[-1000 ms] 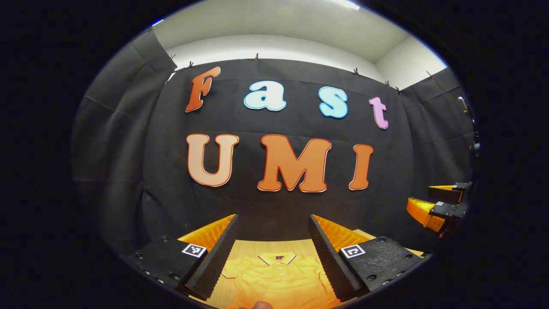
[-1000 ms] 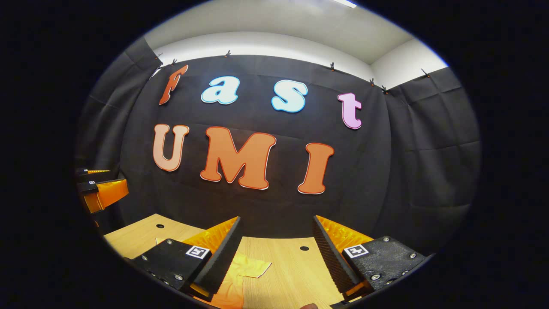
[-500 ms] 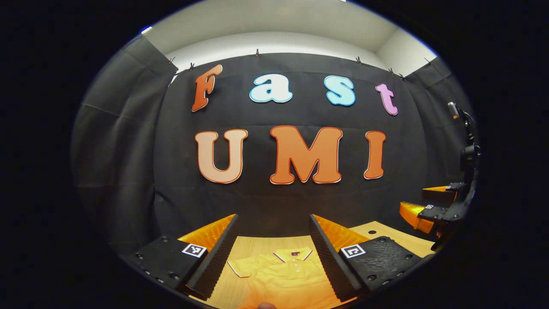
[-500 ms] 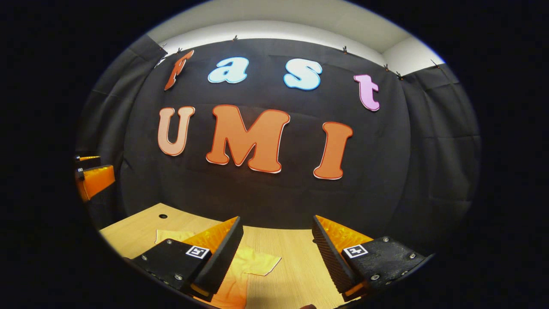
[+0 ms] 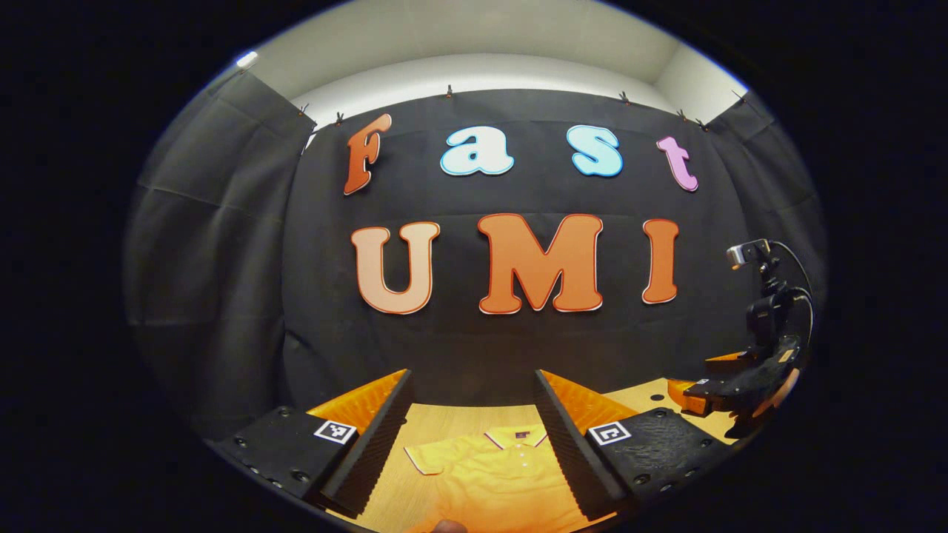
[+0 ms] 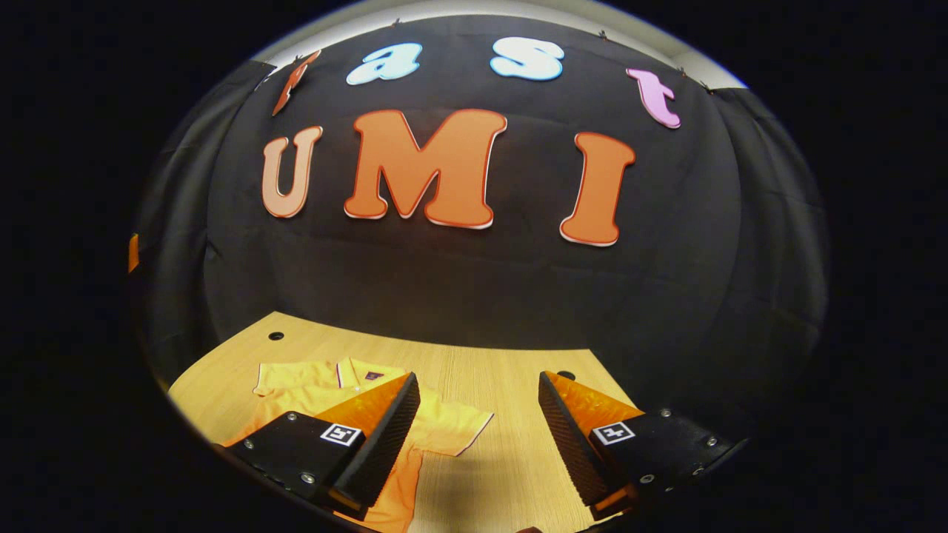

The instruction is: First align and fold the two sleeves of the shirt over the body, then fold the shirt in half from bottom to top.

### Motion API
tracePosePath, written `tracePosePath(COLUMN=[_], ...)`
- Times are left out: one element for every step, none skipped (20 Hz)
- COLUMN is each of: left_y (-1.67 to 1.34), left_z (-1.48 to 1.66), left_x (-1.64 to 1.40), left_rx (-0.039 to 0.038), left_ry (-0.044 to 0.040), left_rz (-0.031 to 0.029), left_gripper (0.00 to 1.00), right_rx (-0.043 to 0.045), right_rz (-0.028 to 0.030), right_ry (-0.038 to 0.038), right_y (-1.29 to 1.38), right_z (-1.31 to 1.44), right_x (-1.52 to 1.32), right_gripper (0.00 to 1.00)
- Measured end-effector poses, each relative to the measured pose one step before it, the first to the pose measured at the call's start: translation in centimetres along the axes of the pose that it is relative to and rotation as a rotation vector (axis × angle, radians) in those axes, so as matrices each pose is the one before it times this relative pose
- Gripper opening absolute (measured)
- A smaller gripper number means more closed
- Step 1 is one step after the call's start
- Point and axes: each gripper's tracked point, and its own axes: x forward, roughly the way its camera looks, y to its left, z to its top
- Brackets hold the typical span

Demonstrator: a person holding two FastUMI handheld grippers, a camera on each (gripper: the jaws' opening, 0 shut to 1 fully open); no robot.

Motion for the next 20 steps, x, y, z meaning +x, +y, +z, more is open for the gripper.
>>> tracePosePath(left_y=[0.297,0.076,0.182,0.282,0.168,0.173,0.162,0.161,0.140,0.080,-0.065,0.057,0.021,0.162,0.278,0.177,0.122,0.173,0.099,0.081], left_z=[-0.071,-0.030,-0.033,0.030,-0.196,-0.146,-0.388,-0.303,-0.309,-0.155,-0.181,-0.071,-0.165,-0.137,-0.161,-0.115,-0.264,-0.168,-0.101,-0.205], left_x=[-0.106,-0.120,-0.108,-0.171,-0.101,0.016,-0.210,0.000,-0.039,0.002,-0.028,-0.078,-0.120,-0.031,0.009,-0.083,0.007,0.002,-0.091,0.112], left_rx=[0.01465,0.01180,0.00881,0.00567,0.00264,0.00145,-0.00012,-0.00014,0.00149,0.00140,0.00052,0.00054,0.00140,0.00402,0.00234,0.00051,-0.00186,-0.00149,-0.00044,0.00082], left_ry=[0.00409,-0.00033,0.00007,0.00240,0.00475,0.00617,0.00810,0.01019,0.01126,0.00642,0.00393,0.00281,0.00570,0.00616,0.00510,0.00604,0.00549,0.00739,0.00557,0.00611], left_rz=[0.01554,0.01326,0.01511,0.01366,0.01187,0.01308,0.01055,0.01010,0.01038,0.00904,0.00577,0.00752,0.00686,0.01096,0.00968,0.01004,0.01018,0.00931,0.00893,0.00884], left_gripper=[0.98,0.98,0.96,0.97,0.97,0.97,0.97,0.97,0.97,0.98,0.97,0.98,0.98,0.97,0.98,0.97,0.97,0.97,0.97,0.97], right_rx=[0.00003,0.00210,-0.00076,-0.00235,-0.00411,-0.00250,-0.00093,0.00134,-0.00138,0.00033,0.00068,0.00397,0.00868,0.00800,0.00803,0.00626,0.00632,0.00763,0.01160,0.00537], right_rz=[0.00779,0.00543,0.00727,0.00768,0.00445,0.00660,0.00135,0.01139,0.00746,0.00678,0.00549,0.00447,0.00396,0.00772,-0.00438,0.00512,0.00432,0.00963,-0.00063,0.00457], right_ry=[0.02461,0.01687,0.01653,0.01180,0.01449,0.01456,0.02506,0.03052,0.03269,0.03278,0.02978,0.03551,0.03273,0.03751,0.03703,0.04020,0.04337,0.03502,0.03186,0.02326], right_y=[-0.035,-0.002,0.027,0.046,0.061,0.157,0.004,0.137,0.099,-0.046,0.168,0.075,-0.135,-0.064,-0.367,-0.102,-0.169,-0.071,-0.012,0.017], right_z=[-0.678,-0.545,-0.522,-0.365,-0.304,-0.422,-0.686,-0.751,-0.725,-0.709,-0.452,-0.529,-0.665,-0.645,-0.679,-0.566,-0.503,-0.345,-0.205,-0.229], right_x=[0.672,0.784,0.924,0.812,0.707,0.608,0.971,0.847,0.831,0.795,0.753,0.736,0.946,0.822,0.901,0.818,0.687,0.800,1.103,0.832], right_gripper=[0.97,0.97,0.96,0.96,0.97,0.96,0.97,0.96,0.97,0.97,0.96,0.95,0.94,0.94,0.94,0.94,0.94,0.94,0.92,0.90])
